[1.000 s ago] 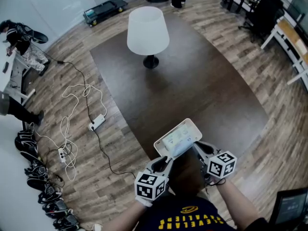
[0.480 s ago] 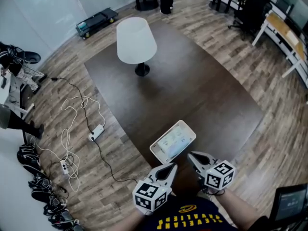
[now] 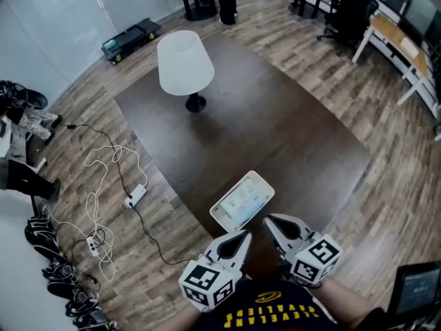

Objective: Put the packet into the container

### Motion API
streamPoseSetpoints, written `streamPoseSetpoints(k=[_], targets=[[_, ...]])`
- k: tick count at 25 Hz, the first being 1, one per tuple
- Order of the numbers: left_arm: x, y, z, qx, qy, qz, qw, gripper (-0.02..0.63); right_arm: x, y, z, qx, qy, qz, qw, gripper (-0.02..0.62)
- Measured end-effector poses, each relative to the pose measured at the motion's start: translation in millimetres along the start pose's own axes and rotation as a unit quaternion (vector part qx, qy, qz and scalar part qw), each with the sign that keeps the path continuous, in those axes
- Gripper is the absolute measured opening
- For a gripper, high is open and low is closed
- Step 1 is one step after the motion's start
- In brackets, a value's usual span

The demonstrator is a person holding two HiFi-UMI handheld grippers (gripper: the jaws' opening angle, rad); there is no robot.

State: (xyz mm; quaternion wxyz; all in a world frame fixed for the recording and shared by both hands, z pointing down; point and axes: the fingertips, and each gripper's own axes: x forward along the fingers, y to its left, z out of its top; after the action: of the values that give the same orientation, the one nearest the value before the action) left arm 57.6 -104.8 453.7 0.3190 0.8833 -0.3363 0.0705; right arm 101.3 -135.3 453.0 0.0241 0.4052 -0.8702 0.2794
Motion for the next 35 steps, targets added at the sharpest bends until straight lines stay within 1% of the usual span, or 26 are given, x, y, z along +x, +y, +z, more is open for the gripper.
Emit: streamPoseSetpoints(k=[6, 10, 12, 18, 22, 28, 35], targets=[[-15, -18, 33, 0.015, -0.042, -0.015, 0.9989, 0.0, -11, 26, 33, -0.032, -0.046, 0.011, 0.998, 0.011], [-19, -27, 41, 0.04, -0.055, -0.015, 0.9975, 0.0, -15, 36, 42, -0.055, -0.059, 0.006, 0.997, 0.011], [-18, -27, 39, 0.045, -0.054, -0.013, 0.9974, 0.0, -15, 37, 41, -0.057, -0.06, 0.002, 0.997, 0.011], [-16, -21, 31, 0.033, -0.051, -0.006, 0.9982, 0.0, -13, 38, 27, -0.052, -0.049, 0.001, 0.997, 0.011], [-14, -22, 30, 0.036, -0.043, -0.005, 0.9984, 0.0, -13, 38, 25, -0.053, -0.043, -0.005, 0.998, 0.011], [-13, -21, 33, 0.036, -0.043, 0.001, 0.9984, 0.0, -11, 39, 25, -0.06, -0.044, 0.0, 0.997, 0.011], [-11, -21, 26, 0.036, -0.038, 0.0, 0.9986, 0.0, -11, 40, 17, -0.07, -0.033, 0.004, 0.997, 0.011]])
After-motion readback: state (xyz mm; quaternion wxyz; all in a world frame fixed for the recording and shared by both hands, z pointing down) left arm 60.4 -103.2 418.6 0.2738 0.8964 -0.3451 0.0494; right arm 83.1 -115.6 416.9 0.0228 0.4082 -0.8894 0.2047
